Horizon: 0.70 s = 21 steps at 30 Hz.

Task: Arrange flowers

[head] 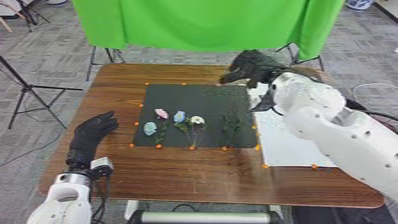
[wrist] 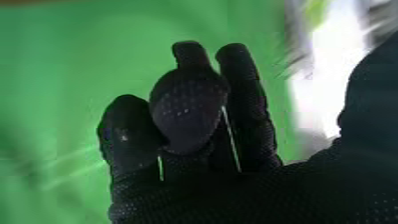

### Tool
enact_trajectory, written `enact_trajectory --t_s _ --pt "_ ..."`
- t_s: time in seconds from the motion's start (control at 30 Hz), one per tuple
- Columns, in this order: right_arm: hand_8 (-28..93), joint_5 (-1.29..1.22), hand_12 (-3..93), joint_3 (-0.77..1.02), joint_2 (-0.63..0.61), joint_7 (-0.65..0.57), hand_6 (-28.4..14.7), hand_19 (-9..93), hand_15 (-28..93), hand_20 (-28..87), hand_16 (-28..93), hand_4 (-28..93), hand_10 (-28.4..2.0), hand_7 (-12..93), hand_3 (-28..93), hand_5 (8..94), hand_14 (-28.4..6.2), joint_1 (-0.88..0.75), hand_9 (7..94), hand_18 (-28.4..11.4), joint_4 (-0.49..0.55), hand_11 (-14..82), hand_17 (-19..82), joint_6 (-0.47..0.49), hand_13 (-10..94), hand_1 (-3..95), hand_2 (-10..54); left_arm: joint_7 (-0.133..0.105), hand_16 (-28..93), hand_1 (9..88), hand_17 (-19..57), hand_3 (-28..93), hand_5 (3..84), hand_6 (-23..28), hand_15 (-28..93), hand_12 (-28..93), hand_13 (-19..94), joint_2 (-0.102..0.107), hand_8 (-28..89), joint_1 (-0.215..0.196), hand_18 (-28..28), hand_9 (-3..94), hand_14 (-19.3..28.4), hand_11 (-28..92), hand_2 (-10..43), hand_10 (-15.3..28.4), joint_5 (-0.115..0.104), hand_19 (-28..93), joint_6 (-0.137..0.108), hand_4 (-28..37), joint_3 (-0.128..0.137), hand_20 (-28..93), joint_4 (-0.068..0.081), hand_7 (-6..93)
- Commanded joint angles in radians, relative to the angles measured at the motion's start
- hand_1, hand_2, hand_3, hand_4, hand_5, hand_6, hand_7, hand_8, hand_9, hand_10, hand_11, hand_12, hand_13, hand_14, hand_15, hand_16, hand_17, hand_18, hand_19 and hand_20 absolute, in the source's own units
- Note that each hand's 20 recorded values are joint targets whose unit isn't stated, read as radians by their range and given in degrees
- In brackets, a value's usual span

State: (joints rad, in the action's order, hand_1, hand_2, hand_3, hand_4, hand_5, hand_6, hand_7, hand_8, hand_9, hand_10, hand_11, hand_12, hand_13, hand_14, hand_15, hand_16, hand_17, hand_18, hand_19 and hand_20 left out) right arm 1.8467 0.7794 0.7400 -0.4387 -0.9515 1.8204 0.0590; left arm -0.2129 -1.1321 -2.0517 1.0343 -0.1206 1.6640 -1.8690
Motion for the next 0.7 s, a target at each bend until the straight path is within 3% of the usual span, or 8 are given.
enact_trajectory --t_s 0.03,0.23,0.7 --pt "-6 0.036 19.8 0.26 -0.1 -0.166 -2.8 93 62 54 31 -14 -17.0 11 65 46.9 -6.7 -0.164 51.0 -18.2 -0.155 6.9 53 0.012 81 20.1 -9.5 0.011 1 24.6 5.4 70 49.9 1.8 25 11 38 -0.015 -8 -0.028 13.4 48.2 16.7 19 -6.0 12.8 0.004 12 0.002 -24.8 -0.006 20 -0.001 17.5" --pt "-5 0.026 19.9 0.31 -0.118 -0.203 -2.8 93 62 53 31 -14 -16.9 11 64 46.6 -6.9 -0.23 50.4 -18.3 -0.204 6.7 53 0.038 80 20.7 -9.5 0.008 1 24.9 5.4 70 49.8 1.8 25 11 38 -0.012 -8 -0.027 13.4 48.2 16.7 19 -5.8 12.7 0.001 12 -0.005 -24.8 0.0 20 -0.005 17.4" --pt "-6 0.046 20.0 0.306 -0.112 -0.224 -2.0 93 63 53 29 -15 -16.3 13 66 49.6 -6.7 -0.303 54.3 -18.3 -0.243 8.1 53 0.058 81 24.7 -9.5 0.016 1 25.1 5.2 70 49.8 1.8 25 11 38 -0.016 -8 -0.031 13.6 48.1 16.6 19 -5.6 12.7 0.003 12 0.005 -24.7 -0.003 20 -0.008 17.5"
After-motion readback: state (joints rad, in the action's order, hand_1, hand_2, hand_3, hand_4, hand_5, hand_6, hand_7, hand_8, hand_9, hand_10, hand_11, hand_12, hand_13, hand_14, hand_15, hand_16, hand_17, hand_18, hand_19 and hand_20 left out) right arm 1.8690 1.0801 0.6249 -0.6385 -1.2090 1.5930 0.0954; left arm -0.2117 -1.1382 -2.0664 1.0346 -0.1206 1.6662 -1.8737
